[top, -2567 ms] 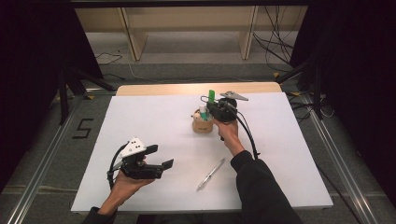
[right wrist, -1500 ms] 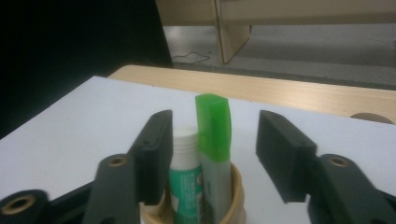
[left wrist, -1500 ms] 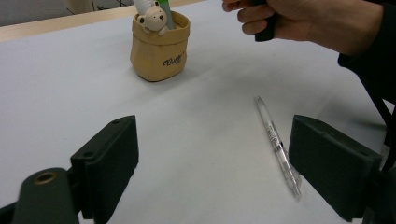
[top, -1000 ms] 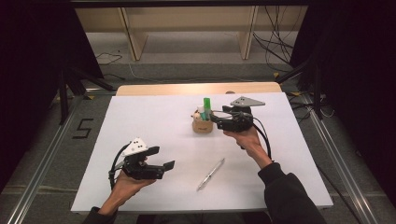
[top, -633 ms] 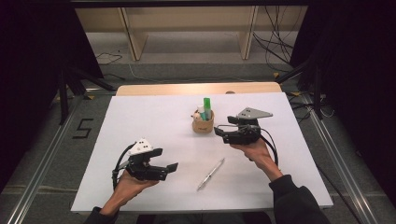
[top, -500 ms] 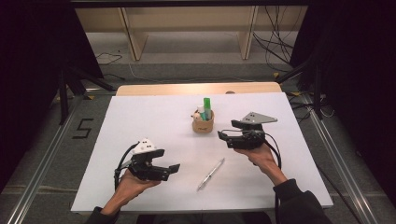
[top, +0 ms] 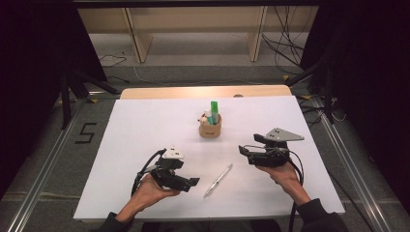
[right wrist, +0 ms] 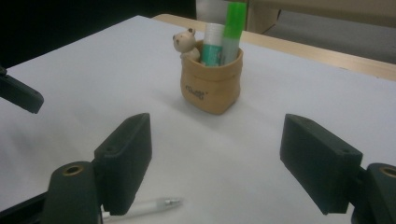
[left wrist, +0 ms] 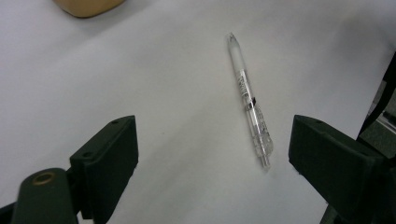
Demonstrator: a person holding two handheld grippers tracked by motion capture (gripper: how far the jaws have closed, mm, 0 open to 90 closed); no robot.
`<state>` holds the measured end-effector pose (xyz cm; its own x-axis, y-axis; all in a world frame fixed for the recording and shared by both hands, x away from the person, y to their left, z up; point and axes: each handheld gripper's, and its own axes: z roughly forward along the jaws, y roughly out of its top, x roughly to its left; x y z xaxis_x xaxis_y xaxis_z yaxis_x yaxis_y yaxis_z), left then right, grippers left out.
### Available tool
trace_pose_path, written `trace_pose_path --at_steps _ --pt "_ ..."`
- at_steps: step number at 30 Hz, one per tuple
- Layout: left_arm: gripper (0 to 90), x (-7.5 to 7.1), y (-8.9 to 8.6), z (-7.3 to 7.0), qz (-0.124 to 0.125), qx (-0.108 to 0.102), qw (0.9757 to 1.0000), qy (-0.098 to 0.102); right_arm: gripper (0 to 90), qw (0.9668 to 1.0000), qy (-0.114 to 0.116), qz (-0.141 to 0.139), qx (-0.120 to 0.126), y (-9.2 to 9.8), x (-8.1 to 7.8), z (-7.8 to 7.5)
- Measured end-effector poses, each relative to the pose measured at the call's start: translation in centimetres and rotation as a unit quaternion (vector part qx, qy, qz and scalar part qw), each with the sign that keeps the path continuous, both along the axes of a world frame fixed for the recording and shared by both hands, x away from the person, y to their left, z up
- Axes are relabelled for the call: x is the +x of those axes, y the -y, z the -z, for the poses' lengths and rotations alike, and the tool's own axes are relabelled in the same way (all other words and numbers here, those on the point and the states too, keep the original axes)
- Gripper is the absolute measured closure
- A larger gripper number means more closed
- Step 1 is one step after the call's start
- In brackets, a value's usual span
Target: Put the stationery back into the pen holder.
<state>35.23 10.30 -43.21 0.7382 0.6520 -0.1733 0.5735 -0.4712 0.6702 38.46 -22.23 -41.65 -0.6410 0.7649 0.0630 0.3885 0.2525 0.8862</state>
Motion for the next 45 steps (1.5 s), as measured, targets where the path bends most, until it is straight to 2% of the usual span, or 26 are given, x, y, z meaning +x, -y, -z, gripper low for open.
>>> trace_pose_path --at_steps 4,11,15,20,23,30,34,39,40,45 --pt "15.3 0.1 1.1 0.3 0.007 0.019 0.9997 -0.010 25.0 1.0000 -0.005 0.005 0.002 0.5 -0.6 0.4" --pt "15.7 0.2 2.9 0.7 0.020 0.036 0.9990 -0.019 24.6 0.9999 -0.005 0.008 0.007 0.8 -1.6 0.6" --pt "16.1 0.5 3.6 0.9 0.014 0.045 0.9984 -0.032 24.6 0.9999 -0.007 0.008 0.007 0.8 -2.0 0.8" --pt "17.5 0.7 4.8 0.9 0.020 0.056 0.9977 -0.032 24.5 0.9998 -0.013 0.009 0.008 0.9 -2.4 1.1" --pt "18.5 0.8 5.4 1.2 0.025 0.070 0.9967 -0.033 24.3 0.9998 -0.015 0.008 0.007 0.9 -2.6 1.2" --pt "24.5 0.9 6.7 2.0 0.037 0.087 0.9948 -0.039 24.1 0.9998 -0.014 0.008 0.011 1.1 -3.2 1.1" --pt "28.3 0.8 7.4 2.4 0.044 0.103 0.9926 -0.047 23.8 0.9998 -0.013 0.008 0.013 1.2 -3.6 1.0" --pt "33.9 0.8 7.8 2.6 0.046 0.110 0.9915 -0.051 23.7 0.9998 -0.014 0.004 0.014 1.2 -3.9 1.1" --pt "35.4 0.8 7.8 2.6 0.052 0.118 0.9902 -0.054 23.8 0.9998 -0.014 0.003 0.012 1.2 -3.9 1.2" --pt "42.7 0.8 8.1 2.6 0.053 0.122 0.9895 -0.058 23.8 0.9998 -0.015 0.001 0.011 1.1 -3.9 1.2"
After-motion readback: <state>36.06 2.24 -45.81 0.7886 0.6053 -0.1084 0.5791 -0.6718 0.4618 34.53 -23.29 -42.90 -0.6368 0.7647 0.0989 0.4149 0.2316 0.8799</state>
